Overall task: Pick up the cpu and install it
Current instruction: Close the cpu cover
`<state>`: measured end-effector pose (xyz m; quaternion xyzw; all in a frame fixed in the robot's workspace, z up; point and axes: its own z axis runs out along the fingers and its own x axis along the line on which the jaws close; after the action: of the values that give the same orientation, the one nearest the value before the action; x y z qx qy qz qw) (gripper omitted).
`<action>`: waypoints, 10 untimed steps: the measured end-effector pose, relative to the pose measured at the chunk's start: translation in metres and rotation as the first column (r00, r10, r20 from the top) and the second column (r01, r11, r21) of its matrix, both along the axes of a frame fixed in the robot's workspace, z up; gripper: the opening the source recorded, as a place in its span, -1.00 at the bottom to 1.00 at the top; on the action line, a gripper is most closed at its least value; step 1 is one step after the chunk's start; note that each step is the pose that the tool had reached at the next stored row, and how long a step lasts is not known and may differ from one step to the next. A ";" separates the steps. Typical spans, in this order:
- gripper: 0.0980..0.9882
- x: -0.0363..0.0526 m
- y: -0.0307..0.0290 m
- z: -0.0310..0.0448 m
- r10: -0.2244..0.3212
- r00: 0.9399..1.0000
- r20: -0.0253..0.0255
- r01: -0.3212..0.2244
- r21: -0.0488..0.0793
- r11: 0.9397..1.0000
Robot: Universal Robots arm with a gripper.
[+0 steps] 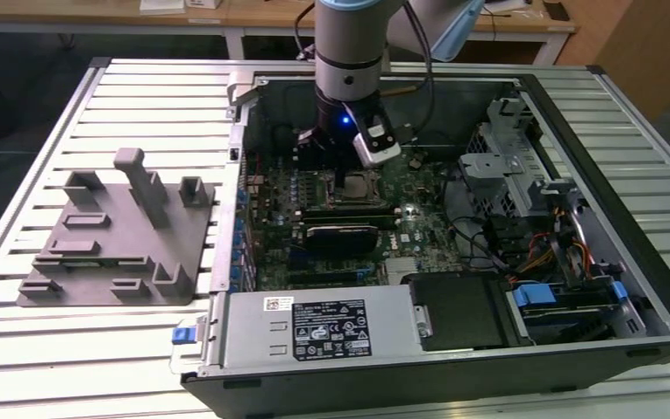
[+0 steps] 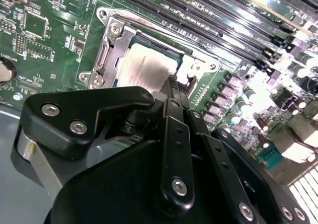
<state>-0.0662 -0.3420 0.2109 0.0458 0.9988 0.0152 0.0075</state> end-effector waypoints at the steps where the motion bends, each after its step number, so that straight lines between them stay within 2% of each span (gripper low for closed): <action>1: -0.98 0.0000 0.0000 0.0014 0.000 1.000 0.000 0.000 0.000 1.000; 4: -0.98 0.0000 0.0000 0.0047 0.000 1.000 0.000 0.000 0.000 1.000; 10: -0.98 0.0000 0.0000 0.0051 0.000 1.000 0.000 0.000 0.000 1.000</action>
<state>-0.0662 -0.3420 0.2161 0.0458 0.9988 0.0153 0.0075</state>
